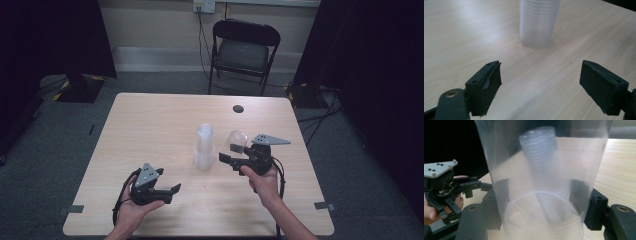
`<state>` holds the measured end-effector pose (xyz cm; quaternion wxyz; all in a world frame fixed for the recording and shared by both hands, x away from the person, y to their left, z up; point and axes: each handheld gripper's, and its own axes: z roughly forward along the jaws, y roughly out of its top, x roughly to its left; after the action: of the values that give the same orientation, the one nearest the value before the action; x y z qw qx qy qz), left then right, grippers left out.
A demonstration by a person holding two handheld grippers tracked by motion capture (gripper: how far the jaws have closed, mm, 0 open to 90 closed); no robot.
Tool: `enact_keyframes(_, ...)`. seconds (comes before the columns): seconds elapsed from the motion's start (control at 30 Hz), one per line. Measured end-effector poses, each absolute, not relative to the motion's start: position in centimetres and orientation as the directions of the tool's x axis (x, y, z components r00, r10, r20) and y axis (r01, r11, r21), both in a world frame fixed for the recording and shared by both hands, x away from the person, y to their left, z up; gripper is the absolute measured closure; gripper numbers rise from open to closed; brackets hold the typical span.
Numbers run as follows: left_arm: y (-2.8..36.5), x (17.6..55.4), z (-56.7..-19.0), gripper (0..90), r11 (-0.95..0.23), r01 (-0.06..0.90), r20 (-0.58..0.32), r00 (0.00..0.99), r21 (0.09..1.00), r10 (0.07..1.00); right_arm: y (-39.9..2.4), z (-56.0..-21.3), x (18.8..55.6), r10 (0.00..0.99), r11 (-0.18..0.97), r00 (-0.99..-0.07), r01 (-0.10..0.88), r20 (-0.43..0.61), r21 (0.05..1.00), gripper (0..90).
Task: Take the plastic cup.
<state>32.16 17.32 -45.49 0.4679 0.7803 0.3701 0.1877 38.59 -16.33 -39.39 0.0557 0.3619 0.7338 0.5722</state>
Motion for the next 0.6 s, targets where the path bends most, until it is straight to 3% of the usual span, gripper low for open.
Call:
enact_keyframes(0.27,15.3,32.5,-44.3,18.5,-0.360,0.275,0.069,0.704,0.892,0.707,-15.2,-39.7,37.4,0.576,0.122,-0.749,0.476,0.328,0.871,32.8)
enact_keyframes(0.6,12.7,34.1,-43.4,19.0,-0.285,0.289,-0.007,0.713,0.914,0.701,-14.7,-40.3,36.9,0.530,0.084,-0.756,0.498,0.385,0.863,32.9)
